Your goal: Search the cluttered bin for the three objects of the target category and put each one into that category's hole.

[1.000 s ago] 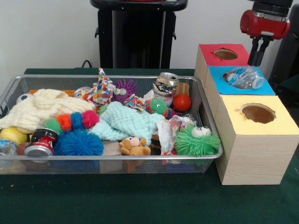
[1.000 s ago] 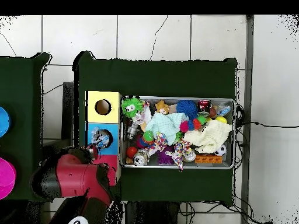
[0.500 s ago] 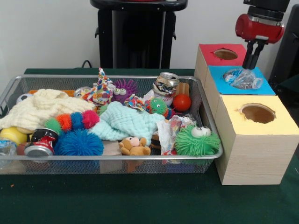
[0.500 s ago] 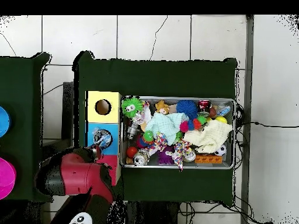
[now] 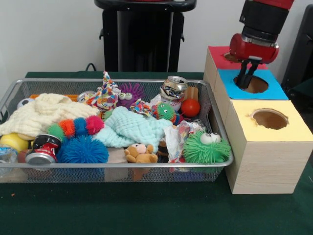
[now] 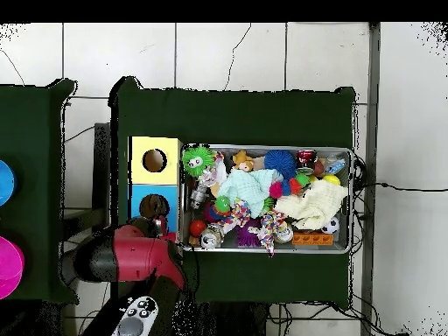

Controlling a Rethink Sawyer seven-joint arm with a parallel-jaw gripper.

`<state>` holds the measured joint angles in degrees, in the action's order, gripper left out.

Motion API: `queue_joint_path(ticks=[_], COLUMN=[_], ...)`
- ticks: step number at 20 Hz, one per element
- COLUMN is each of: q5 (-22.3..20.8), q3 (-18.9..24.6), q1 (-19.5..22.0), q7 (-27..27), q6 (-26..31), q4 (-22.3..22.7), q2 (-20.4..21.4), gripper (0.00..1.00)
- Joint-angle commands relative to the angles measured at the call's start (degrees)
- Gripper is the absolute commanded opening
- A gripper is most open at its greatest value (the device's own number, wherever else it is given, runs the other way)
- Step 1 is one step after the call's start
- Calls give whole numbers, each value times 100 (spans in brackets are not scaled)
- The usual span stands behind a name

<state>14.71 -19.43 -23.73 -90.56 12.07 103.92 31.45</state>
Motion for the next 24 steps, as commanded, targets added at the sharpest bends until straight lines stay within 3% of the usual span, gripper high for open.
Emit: queue_joint_path(ticks=[1, 7, 12, 17, 24], q5=[215, 355, 332, 242, -141], q3=[707, 254, 126, 22, -382], q1=[234, -236, -302, -272, -85], q7=[-1344, -1506, -1445, -1331, -989], q6=[-231, 655, 1140, 1117, 568], q4=[43, -9, -142, -268, -388], q2=[-419, 157, 521, 554, 234], gripper=[0, 0, 0, 0, 0])
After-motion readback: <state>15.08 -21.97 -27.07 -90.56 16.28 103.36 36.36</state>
